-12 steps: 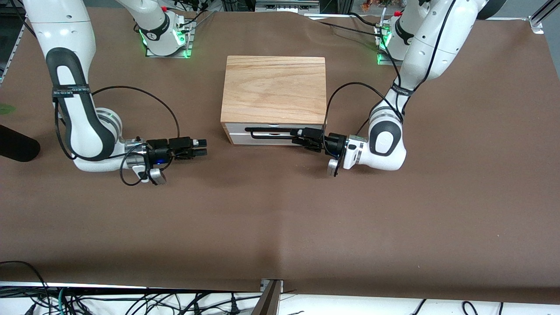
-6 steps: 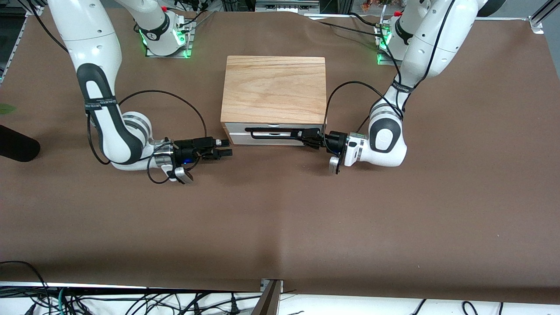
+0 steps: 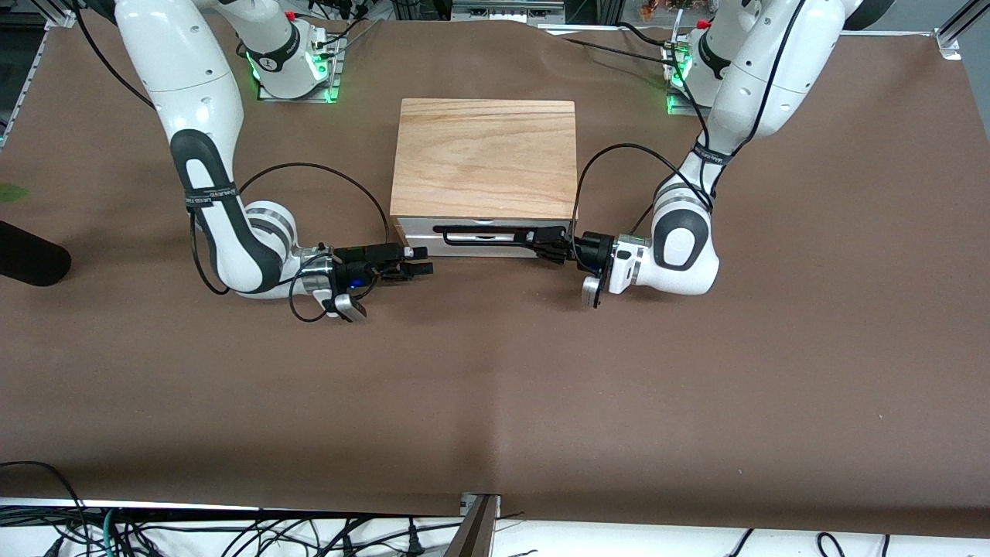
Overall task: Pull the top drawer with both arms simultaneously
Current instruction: 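Close both grippers on the ends of the black drawer handle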
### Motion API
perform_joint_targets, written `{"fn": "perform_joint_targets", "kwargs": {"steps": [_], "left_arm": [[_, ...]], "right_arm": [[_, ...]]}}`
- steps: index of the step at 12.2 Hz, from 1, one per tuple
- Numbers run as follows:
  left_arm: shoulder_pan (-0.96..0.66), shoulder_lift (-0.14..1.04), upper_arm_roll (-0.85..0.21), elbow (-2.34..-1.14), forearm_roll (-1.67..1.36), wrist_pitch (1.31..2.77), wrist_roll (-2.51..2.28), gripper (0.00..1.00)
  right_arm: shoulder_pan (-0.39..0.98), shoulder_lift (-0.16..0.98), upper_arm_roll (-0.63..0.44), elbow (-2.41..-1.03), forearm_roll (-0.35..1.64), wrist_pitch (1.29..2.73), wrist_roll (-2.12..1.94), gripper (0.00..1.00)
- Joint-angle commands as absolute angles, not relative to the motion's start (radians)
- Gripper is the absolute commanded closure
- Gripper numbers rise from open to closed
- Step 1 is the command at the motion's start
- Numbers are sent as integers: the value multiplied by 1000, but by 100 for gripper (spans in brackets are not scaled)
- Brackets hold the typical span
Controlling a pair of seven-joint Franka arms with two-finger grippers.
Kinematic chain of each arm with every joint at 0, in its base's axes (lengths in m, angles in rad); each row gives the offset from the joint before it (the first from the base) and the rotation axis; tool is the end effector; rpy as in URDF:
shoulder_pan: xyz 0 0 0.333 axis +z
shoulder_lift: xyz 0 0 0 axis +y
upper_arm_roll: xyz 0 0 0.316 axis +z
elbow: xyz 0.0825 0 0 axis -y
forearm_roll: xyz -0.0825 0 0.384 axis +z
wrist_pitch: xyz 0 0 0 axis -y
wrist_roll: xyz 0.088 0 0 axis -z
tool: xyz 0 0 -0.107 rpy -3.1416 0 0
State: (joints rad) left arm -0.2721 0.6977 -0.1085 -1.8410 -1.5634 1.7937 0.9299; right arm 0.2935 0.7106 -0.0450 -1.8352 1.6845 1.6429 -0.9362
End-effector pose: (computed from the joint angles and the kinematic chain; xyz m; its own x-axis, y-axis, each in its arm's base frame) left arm 0.5421 -0.3041 0.1702 0.9731 -0.2285 -0.0311 0.0032 -0.1215 0.9926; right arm 0.5705 0.2497 0.1720 0.9916 0.1235 -0.0387 -0.0353 -0.0298 -0.9989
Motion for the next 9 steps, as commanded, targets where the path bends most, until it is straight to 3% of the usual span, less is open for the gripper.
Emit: {"fn": "perform_joint_targets", "kwargs": {"steps": [1,9], "left_arm": [[-279,686,-110,-1853,-1586,1790,948,100],[-278,686,-110,-1850,-1586,1790,946,100]], "right_arm": [[321,724,-44,-1842,1715,1641,-953,0],[367,724,-44,-1887,1736,1641,-959,6]]}}
